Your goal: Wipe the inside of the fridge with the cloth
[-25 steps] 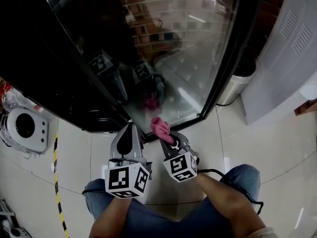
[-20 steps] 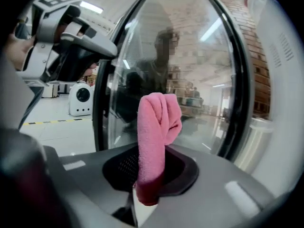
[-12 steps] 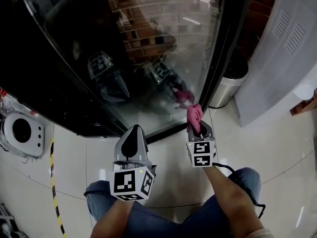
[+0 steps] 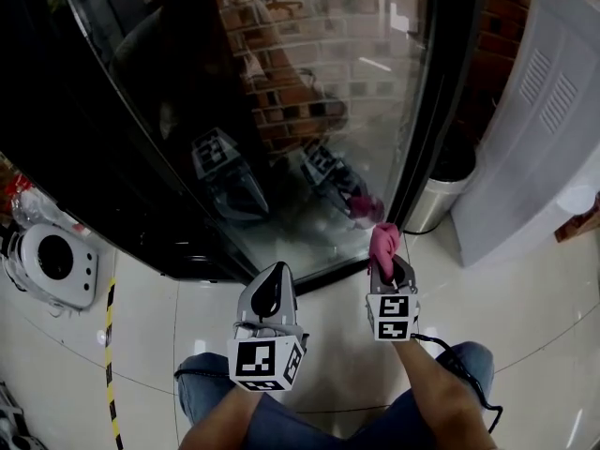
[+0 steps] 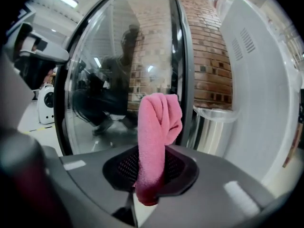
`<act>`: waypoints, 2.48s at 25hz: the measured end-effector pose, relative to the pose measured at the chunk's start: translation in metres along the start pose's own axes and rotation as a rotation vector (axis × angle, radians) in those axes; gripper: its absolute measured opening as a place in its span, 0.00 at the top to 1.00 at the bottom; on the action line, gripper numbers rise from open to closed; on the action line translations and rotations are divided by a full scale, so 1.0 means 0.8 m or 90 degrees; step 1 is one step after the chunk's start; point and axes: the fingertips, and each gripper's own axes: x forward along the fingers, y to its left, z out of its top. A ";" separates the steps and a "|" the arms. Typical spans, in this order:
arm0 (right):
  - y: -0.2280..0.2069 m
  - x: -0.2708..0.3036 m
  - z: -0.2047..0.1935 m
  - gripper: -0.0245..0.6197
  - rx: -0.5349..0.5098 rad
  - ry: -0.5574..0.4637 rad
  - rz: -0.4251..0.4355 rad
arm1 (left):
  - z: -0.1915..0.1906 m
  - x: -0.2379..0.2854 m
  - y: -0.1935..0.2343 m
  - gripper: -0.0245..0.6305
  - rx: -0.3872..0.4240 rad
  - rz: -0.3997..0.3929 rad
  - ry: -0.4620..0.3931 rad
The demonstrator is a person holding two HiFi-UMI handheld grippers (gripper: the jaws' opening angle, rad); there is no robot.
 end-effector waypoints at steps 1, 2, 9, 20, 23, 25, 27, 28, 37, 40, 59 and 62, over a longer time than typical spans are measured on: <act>0.008 -0.007 0.009 0.86 -0.011 -0.007 0.007 | 0.003 0.000 0.002 0.95 0.010 -0.007 0.000; 0.016 -0.016 0.020 0.86 -0.020 -0.014 0.017 | 0.007 0.000 0.007 0.95 0.019 -0.007 0.002; 0.043 -0.106 0.144 0.86 0.047 -0.052 0.056 | 0.100 -0.017 0.003 0.95 -0.040 -0.036 0.039; 0.103 -0.274 0.438 0.86 0.091 -0.116 0.140 | 0.322 -0.100 -0.049 0.95 -0.040 -0.068 0.104; 0.124 -0.322 0.513 0.86 0.081 -0.121 0.160 | 0.393 -0.128 -0.058 0.95 -0.023 -0.078 0.110; 0.146 -0.353 0.565 0.86 0.053 -0.129 0.175 | 0.441 -0.148 -0.057 0.95 -0.042 -0.082 0.112; 0.167 -0.383 0.610 0.86 0.037 -0.132 0.183 | 0.485 -0.171 -0.049 0.95 -0.069 -0.079 0.116; 0.176 -0.398 0.632 0.86 0.033 -0.134 0.186 | 0.506 -0.184 -0.046 0.95 -0.076 -0.079 0.117; 0.226 -0.510 0.770 0.86 0.019 -0.153 0.184 | 0.637 -0.276 -0.049 0.95 -0.083 -0.111 0.094; 0.232 -0.548 0.782 0.86 0.013 -0.151 0.180 | 0.665 -0.308 -0.054 0.95 -0.082 -0.106 0.077; 0.265 -0.854 0.757 0.87 0.056 -0.207 0.254 | 0.734 -0.580 -0.179 0.95 -0.068 -0.016 0.015; 0.285 -0.865 0.755 0.87 0.055 -0.204 0.259 | 0.733 -0.603 -0.168 0.95 -0.061 -0.009 0.021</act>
